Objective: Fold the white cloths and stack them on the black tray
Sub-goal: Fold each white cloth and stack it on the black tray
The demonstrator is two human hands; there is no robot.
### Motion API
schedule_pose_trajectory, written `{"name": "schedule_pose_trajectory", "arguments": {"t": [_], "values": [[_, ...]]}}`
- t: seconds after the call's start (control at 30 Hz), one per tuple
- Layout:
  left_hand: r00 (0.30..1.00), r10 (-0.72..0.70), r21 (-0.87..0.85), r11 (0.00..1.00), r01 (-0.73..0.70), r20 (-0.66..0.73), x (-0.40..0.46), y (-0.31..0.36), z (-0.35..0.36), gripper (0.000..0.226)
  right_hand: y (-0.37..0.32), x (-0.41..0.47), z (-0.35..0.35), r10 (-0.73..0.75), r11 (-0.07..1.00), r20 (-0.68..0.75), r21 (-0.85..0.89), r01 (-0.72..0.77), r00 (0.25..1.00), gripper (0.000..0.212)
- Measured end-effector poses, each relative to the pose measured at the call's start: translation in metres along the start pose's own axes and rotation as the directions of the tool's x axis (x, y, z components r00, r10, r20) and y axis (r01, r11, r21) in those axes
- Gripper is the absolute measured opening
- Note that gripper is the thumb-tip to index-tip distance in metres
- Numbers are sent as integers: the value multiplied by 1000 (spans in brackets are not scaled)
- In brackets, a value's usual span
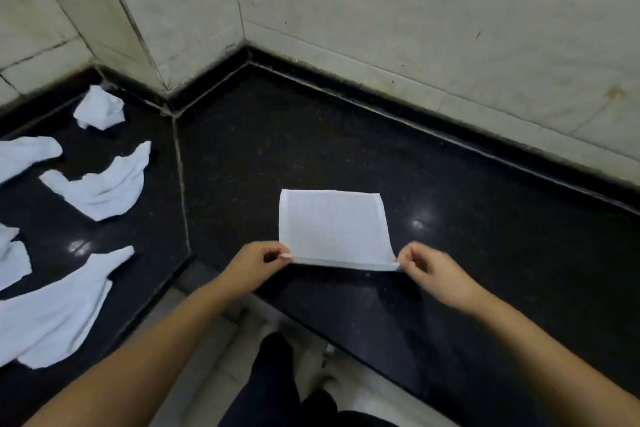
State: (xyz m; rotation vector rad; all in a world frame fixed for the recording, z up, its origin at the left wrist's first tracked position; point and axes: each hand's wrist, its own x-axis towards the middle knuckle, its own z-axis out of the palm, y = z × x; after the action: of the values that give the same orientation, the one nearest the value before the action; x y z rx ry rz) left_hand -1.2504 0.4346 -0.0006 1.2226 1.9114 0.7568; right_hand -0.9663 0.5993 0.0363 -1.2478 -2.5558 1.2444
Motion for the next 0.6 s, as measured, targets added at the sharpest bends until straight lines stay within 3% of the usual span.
{"name": "schedule_pose_trajectory", "arguments": {"t": [0.13, 0.27, 0.47, 0.6], "values": [[1000, 25, 48, 999, -24, -17, -9, -8, 9, 10, 11, -5, 18, 51, 999, 34, 13, -51, 998, 20], [998, -12, 24, 1000, 14, -62, 8, 0, -7, 16, -5, 37, 7, 81, 996, -117, 46, -76, 990, 14], [959, -138, 18, 989, 147, -246, 68, 12, -21, 24, -25, 108, -1, 189, 981, -247, 13, -191, 951, 13], [938, -180, 160, 959, 234, -297, 105, 7, -17, 27, -20, 136, 14, 252, 953, -307, -88, -291, 918, 14]]}}
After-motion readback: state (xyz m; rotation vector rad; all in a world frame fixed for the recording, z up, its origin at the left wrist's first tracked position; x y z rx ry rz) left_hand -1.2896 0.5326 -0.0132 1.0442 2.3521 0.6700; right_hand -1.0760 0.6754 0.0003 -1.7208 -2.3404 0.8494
